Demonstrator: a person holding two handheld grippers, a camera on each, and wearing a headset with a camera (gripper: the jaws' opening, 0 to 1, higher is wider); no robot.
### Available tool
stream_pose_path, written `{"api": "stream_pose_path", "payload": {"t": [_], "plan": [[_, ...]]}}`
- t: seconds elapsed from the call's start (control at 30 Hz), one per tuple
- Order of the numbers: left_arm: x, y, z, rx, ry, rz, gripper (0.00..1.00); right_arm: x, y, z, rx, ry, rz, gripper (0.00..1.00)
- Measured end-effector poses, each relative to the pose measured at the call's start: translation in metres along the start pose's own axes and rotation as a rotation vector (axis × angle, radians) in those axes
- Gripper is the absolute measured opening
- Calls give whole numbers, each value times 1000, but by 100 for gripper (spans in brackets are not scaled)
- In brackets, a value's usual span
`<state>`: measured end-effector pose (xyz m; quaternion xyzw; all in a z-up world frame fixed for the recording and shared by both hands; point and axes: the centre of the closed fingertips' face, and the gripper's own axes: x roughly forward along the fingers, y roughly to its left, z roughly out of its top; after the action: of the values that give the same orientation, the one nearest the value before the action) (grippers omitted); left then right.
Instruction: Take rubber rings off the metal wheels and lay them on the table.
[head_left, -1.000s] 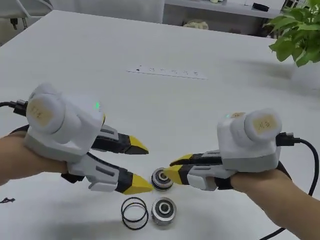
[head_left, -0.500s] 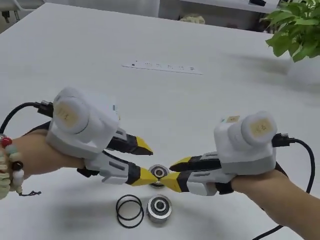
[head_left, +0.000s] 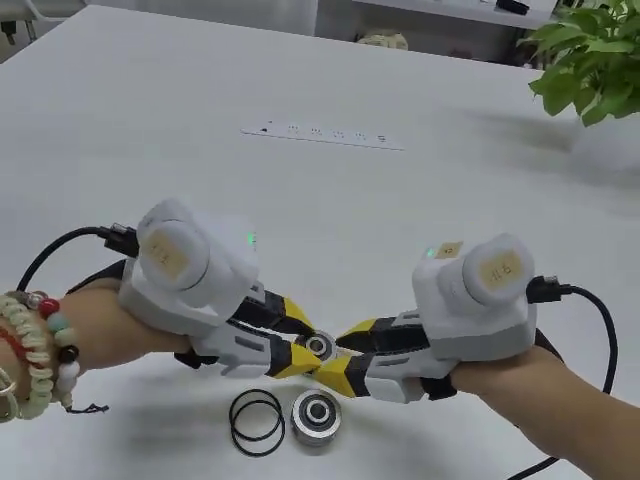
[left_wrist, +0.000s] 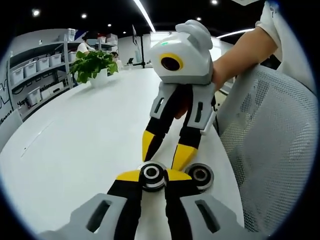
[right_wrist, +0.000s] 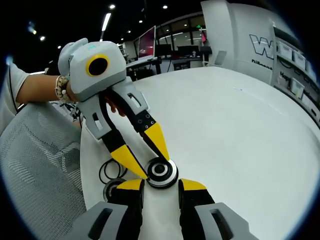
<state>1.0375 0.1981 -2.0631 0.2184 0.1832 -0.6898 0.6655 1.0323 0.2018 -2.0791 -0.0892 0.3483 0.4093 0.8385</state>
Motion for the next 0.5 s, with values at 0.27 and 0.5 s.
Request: {"api": "stream_pose_path", "payload": {"t": [0.27, 0.5], "plan": [[0, 2, 2, -16, -10, 26, 7, -1, 1, -4, -92, 16, 3, 16], [-1, 0, 3, -21, -14, 30, 7, -4, -2, -8, -118, 35, -2, 1]]}}
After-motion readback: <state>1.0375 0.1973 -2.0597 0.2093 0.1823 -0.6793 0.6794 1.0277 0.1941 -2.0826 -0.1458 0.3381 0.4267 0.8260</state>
